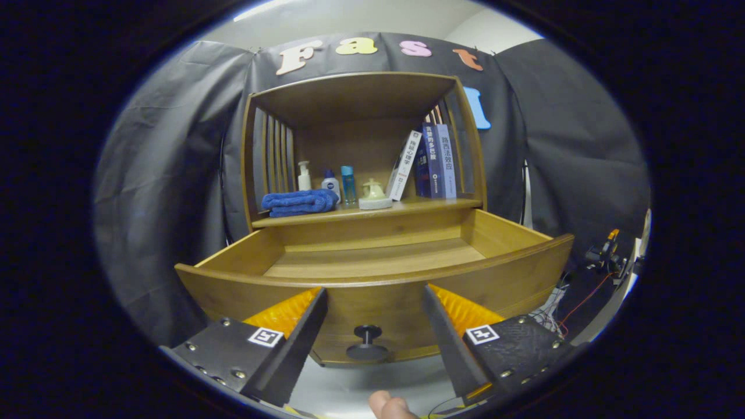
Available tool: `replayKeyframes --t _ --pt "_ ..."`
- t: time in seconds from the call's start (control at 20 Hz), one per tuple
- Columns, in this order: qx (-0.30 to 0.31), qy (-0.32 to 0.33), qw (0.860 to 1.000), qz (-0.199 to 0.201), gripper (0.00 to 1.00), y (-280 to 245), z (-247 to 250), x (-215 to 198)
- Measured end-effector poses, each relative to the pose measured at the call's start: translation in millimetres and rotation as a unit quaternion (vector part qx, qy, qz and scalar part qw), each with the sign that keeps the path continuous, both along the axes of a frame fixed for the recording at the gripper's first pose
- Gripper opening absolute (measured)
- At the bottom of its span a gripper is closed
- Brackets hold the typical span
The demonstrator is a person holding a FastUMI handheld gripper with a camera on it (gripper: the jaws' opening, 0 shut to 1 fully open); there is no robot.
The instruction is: Pull open the drawer, take out the items inside it, and place them on the countertop above the cabinet.
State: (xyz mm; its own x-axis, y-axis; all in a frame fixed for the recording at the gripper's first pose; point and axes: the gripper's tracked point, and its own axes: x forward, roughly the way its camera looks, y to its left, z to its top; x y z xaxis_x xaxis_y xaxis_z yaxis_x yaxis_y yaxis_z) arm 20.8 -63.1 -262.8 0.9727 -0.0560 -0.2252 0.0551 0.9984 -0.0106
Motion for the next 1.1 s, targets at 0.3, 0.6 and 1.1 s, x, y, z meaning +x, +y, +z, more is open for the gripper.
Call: replayKeyframes --t 0.3,0.6,1.1 --pt "0.02 0.01 1.0 0.009 1.0 -4 -22 3" --pt "0.01 -0.035 0.999 0.017 0.97 -9 -27 9" --pt "0.015 -0.031 0.999 0.021 0.98 -8 -19 36"
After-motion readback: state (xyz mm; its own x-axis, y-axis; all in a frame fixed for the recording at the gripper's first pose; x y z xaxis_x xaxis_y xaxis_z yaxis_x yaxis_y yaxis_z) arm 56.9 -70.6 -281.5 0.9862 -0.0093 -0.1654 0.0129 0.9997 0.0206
